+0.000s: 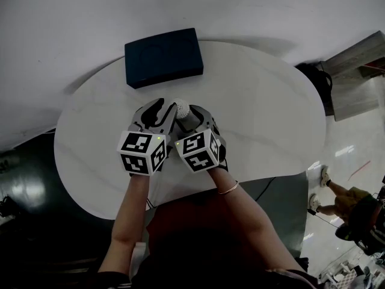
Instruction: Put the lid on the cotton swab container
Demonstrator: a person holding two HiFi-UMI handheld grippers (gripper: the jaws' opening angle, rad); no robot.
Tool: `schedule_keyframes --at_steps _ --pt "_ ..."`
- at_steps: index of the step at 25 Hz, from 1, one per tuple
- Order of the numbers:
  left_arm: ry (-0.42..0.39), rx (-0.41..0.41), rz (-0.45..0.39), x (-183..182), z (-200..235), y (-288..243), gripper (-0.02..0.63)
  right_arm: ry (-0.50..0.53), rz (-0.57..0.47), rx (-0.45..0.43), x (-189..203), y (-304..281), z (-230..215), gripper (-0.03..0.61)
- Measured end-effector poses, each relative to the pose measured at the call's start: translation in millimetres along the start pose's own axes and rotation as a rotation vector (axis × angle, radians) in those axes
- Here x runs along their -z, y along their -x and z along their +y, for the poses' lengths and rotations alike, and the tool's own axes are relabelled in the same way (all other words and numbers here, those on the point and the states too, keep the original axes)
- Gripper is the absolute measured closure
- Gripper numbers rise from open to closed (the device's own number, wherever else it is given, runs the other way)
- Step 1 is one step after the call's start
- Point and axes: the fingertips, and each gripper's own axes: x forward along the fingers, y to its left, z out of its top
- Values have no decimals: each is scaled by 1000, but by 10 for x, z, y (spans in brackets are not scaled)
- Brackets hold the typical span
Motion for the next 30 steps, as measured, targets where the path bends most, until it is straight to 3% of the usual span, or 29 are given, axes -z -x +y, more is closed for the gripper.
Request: schedule_keyframes --at_steps 23,30 --pt "-80 -12 97 118 -49 -125 463 -2 0 -7 4 -4 -2 331" --pt "-69 -11 103 133 -42 -148 456 -10 -2 -12 3 -10 -10 331"
